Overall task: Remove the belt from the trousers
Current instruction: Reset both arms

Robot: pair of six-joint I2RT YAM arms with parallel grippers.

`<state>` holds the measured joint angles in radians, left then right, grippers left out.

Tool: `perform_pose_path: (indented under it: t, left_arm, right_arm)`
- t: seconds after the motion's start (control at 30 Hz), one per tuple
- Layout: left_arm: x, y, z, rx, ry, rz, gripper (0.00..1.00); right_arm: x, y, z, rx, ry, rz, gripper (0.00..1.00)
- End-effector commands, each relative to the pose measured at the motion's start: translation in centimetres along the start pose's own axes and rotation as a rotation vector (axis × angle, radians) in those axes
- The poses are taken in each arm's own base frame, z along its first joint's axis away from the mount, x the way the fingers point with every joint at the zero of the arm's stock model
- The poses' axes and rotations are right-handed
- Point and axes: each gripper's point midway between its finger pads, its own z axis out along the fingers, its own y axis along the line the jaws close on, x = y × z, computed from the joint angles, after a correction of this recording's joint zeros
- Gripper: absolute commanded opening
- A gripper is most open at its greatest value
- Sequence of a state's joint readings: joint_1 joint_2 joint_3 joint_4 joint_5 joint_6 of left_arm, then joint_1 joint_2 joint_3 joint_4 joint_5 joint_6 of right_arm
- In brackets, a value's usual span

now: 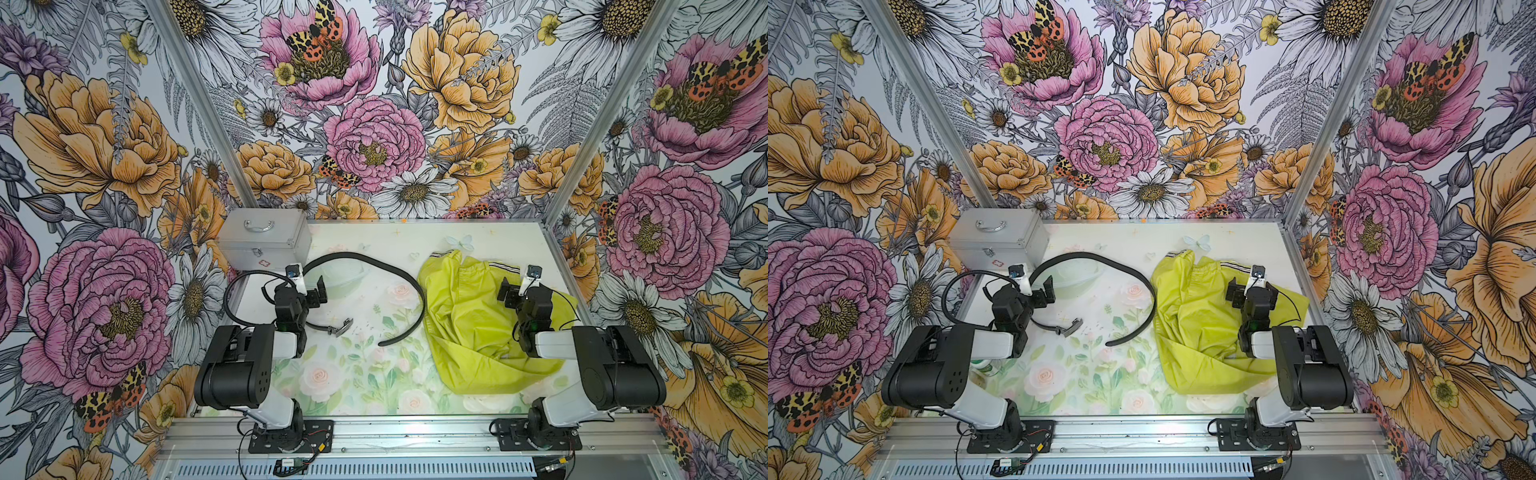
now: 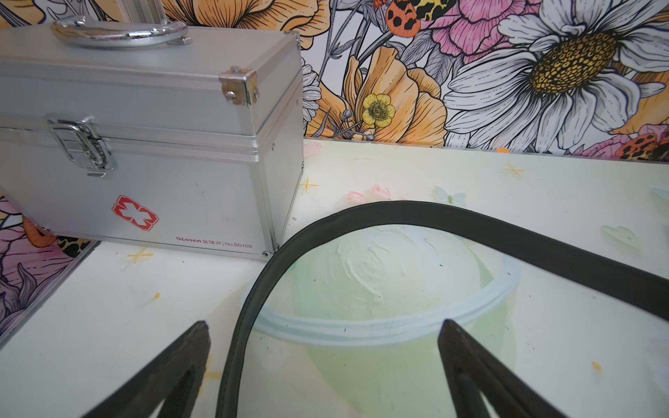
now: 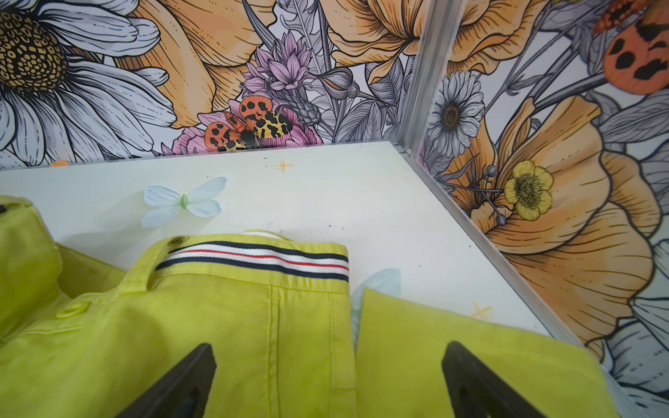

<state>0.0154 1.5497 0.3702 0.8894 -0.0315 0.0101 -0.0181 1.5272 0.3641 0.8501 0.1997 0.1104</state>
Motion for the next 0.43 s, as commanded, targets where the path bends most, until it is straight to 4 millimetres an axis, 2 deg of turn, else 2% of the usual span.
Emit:
perform_pose_path:
  t: [0.0,0.4]
  left_arm:
    - [-1.5,-0.41,0.07,0.024,-0.052,0.015,0.99]
    - [-1.42,-0.34,0.09,0.034,-0.048,0.008,0.99]
  right_arm:
    - [-1.24,0.58,0.25,-0.019,-0.032,-0.002,1.0]
    - [-1.3,0.67,0.3,-0.021,-0.032,-0.004,1.0]
